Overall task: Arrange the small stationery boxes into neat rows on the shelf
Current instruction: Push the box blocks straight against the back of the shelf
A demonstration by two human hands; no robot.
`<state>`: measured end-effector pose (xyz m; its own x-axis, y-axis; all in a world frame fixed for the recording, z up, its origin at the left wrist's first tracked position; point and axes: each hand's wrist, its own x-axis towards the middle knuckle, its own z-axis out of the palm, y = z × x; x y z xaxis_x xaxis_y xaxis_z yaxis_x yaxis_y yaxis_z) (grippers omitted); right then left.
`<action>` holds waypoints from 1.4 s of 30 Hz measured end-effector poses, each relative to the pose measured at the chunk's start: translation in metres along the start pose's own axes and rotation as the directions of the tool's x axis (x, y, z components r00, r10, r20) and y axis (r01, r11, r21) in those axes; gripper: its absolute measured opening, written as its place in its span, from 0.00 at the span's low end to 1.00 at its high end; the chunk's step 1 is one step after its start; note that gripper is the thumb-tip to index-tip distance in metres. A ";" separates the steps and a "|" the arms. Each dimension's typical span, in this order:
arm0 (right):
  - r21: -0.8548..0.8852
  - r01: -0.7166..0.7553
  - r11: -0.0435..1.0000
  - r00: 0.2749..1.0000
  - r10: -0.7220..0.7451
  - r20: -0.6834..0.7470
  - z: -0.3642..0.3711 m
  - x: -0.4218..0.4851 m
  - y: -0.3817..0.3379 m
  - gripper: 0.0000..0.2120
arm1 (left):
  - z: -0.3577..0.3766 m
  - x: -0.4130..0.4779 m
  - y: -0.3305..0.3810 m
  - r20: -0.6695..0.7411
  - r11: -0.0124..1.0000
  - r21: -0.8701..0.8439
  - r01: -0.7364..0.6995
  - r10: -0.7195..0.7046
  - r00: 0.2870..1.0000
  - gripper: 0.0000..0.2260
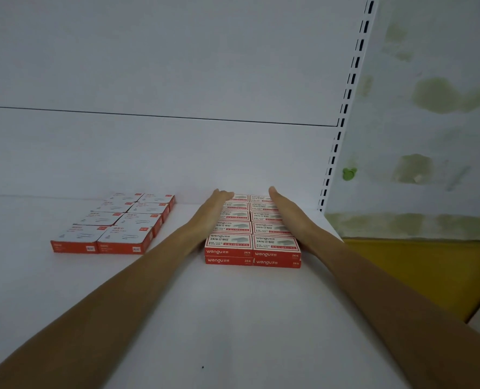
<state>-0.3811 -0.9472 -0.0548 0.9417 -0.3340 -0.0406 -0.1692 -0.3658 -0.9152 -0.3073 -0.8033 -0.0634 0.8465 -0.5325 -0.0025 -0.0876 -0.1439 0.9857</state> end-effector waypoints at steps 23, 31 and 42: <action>0.071 -0.090 0.993 0.991 0.097 -0.097 0.001 -0.028 -0.004 0.26 | 0.000 -0.012 -0.002 -0.026 0.932 -0.344 0.113 -0.130 0.991 0.17; 0.105 -0.066 0.992 0.992 0.077 -0.105 0.001 -0.032 -0.004 0.24 | 0.001 -0.020 -0.004 0.070 0.937 -0.330 0.114 -0.096 0.993 0.17; 0.121 -0.038 0.992 0.987 0.057 -0.153 0.004 -0.039 -0.008 0.24 | 0.000 -0.024 -0.006 0.081 0.916 -0.396 0.065 -0.035 0.996 0.17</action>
<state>-0.4151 -0.9275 -0.0479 0.8752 -0.4828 -0.0309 -0.1687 -0.2448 -0.9548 -0.3269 -0.7900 -0.0692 0.8035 -0.5931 -0.0510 0.1829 0.1644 0.9693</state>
